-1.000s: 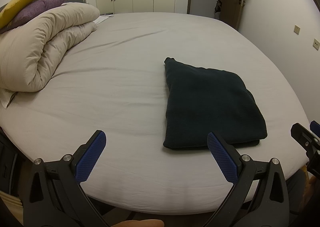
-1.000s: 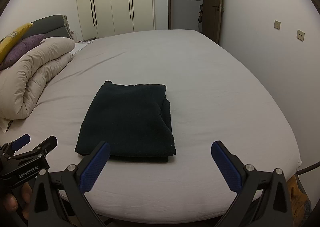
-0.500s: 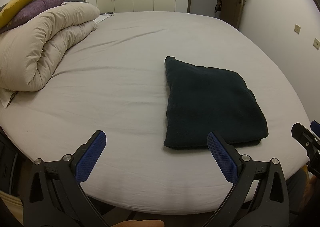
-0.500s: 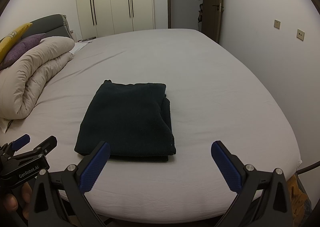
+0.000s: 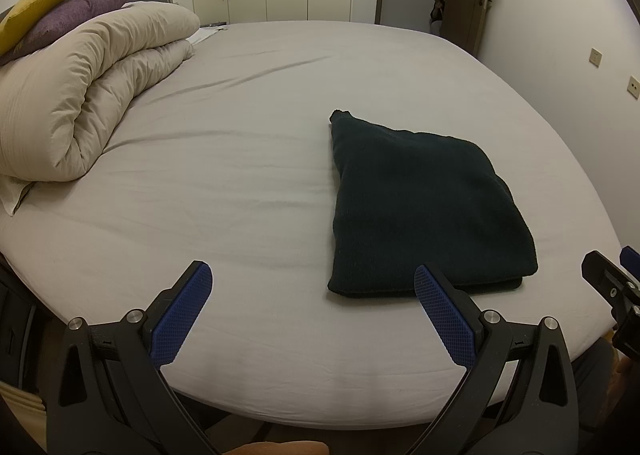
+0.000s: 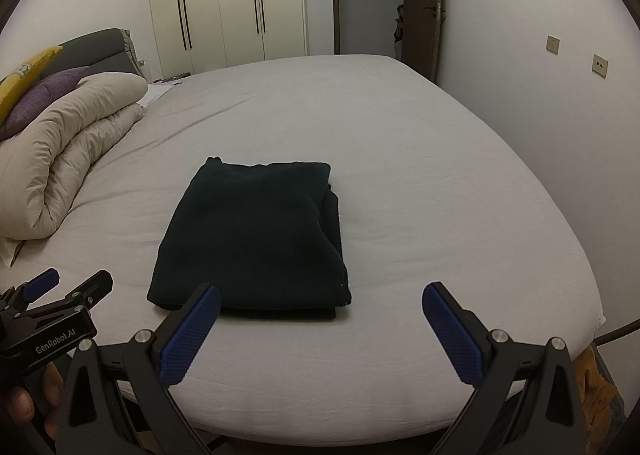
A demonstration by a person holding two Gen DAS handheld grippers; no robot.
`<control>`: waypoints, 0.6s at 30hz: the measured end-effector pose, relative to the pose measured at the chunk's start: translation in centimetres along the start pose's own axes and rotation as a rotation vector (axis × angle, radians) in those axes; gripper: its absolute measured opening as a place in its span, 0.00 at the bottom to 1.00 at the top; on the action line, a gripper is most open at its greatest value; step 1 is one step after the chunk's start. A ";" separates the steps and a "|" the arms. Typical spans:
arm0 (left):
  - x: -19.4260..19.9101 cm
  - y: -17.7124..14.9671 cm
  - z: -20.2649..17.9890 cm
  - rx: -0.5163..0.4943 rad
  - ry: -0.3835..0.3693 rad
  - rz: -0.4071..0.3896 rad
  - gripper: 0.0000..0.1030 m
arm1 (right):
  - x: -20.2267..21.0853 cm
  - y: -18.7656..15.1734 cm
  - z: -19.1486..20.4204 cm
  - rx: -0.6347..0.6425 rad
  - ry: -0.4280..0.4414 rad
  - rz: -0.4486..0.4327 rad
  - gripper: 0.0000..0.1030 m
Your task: Fold small clothes
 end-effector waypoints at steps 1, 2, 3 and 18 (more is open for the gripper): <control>0.0 -0.1 0.0 0.000 0.001 0.001 1.00 | 0.0 -0.1 0.0 0.000 0.000 0.001 1.00; 0.0 -0.1 0.0 0.000 0.001 0.001 1.00 | 0.0 -0.2 0.0 0.000 -0.001 0.003 1.00; -0.1 -0.2 0.0 0.000 0.001 0.002 1.00 | 0.0 -0.3 0.0 -0.001 -0.001 0.004 1.00; -0.2 -0.3 0.2 -0.001 0.000 0.006 1.00 | -0.3 -0.7 -0.1 -0.001 0.000 0.011 1.00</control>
Point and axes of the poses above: each gripper's, at about its wrist camera, not at the fingertips, and x roughly against the way its jaws point, z to its left, y to its top, the point moved 10 cm from there along -x, roughly the way its jaws point, and after that the axes turned 10 degrees about -x, right-handed, at the moved point
